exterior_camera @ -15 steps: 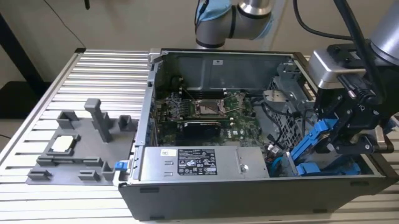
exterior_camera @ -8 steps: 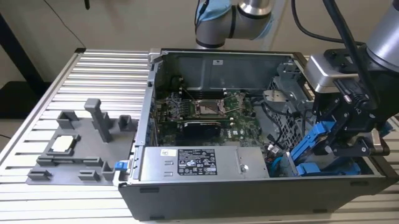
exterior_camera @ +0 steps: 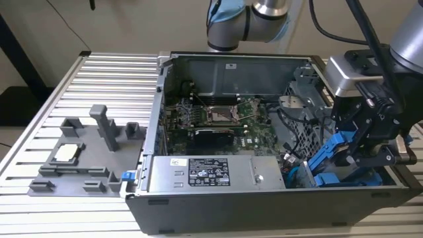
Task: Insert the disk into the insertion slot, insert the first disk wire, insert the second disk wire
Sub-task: 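Insert the disk into the insertion slot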
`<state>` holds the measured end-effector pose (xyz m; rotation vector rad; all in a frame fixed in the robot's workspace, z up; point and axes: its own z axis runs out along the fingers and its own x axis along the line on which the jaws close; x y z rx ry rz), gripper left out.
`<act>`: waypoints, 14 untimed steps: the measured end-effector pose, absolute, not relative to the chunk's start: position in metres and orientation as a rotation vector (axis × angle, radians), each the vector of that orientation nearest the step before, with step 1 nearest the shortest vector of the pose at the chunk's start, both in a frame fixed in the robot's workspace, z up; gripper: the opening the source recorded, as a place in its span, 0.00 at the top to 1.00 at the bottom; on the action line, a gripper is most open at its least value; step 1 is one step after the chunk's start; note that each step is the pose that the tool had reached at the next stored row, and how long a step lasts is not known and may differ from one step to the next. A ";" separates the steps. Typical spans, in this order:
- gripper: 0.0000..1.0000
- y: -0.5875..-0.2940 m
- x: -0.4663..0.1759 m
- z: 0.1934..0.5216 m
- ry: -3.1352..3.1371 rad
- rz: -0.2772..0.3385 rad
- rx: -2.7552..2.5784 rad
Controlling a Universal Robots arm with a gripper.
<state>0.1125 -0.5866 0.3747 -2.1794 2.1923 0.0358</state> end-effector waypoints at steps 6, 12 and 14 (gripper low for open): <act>0.62 -0.586 0.113 0.375 2.192 0.037 -2.179; 0.67 -0.587 0.113 0.383 2.193 0.035 -2.180; 0.67 -0.587 0.112 0.389 2.191 0.038 -2.178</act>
